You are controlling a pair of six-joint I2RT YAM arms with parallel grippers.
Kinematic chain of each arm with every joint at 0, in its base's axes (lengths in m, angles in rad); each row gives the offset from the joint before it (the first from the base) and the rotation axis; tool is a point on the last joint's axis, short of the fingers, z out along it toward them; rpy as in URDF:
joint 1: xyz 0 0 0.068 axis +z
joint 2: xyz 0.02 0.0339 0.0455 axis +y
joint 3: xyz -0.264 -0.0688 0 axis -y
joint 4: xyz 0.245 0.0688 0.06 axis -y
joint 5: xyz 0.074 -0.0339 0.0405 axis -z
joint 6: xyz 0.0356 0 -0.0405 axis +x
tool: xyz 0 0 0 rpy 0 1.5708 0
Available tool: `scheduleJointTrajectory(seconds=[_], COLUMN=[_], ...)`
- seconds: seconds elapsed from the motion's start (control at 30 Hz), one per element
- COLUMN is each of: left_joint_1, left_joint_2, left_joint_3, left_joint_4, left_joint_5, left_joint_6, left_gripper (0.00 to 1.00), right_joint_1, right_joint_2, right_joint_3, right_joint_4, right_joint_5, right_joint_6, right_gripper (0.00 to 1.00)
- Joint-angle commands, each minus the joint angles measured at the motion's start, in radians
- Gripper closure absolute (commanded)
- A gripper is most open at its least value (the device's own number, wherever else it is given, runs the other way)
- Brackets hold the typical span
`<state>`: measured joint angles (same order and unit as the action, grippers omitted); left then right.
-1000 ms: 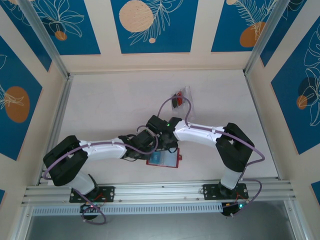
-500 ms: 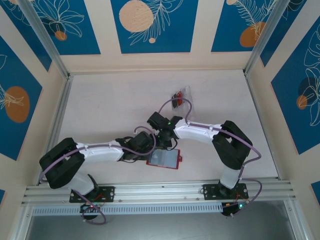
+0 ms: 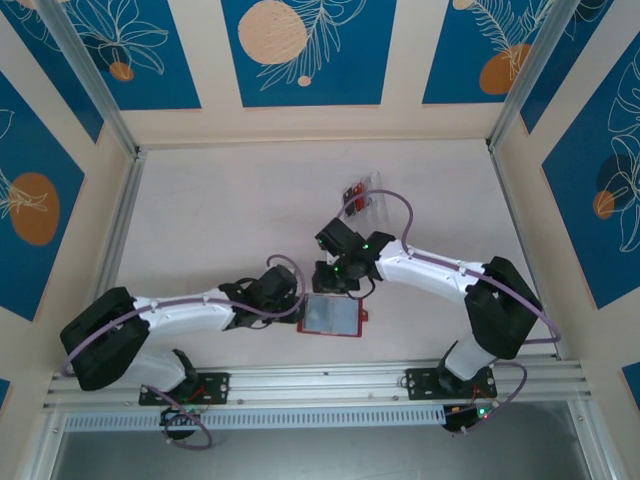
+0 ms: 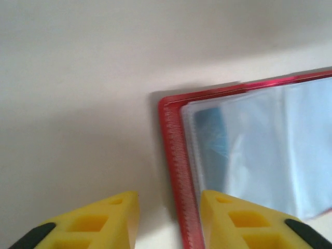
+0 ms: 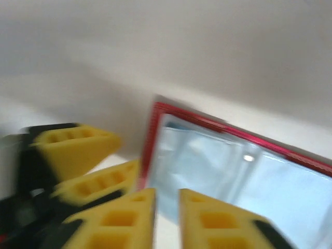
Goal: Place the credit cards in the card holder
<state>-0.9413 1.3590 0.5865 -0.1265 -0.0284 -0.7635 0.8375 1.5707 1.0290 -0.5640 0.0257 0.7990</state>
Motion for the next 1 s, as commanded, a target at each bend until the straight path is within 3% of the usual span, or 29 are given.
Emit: scheduleJointTrajectory(seconds=[0.0, 0.1, 0.37, 0.53, 0.8, 0.97], left_joint_1=[-0.008, -0.01, -0.013, -0.013, -0.011, -0.011], left_joint_2=[-0.041, -0.017, 0.127, 0.184, 0.213, 0.2], left_joint_3=[0.016, 0.037, 0.107, 0.121, 0.12, 0.108], left_joint_4=[-0.004, -0.006, 0.015, 0.018, 0.01, 0.006], left_joint_5=[0.036, 0.062, 0.095, 0.067, 0.025, 0.017], left_joint_6=[0.067, 0.092, 0.127, 0.115, 0.079, 0.076], left_gripper=[0.6, 0.55, 0.52, 0.53, 0.61, 0.61], right_joint_1=[0.003, 0.002, 0.015, 0.007, -0.028, -0.061], right_joint_2=[0.02, 0.049, 0.156, 0.223, 0.252, 0.246], right_joint_3=[-0.078, -0.107, -0.09, -0.05, -0.023, -0.002], right_joint_4=[-0.032, -0.014, 0.002, 0.017, 0.077, 0.072], right_joint_5=[0.001, 0.003, 0.057, 0.115, 0.097, 0.089], right_joint_6=[0.031, 0.048, 0.026, -0.069, -0.187, -0.241], right_gripper=[0.92, 0.97, 0.98, 0.99, 0.99, 0.99])
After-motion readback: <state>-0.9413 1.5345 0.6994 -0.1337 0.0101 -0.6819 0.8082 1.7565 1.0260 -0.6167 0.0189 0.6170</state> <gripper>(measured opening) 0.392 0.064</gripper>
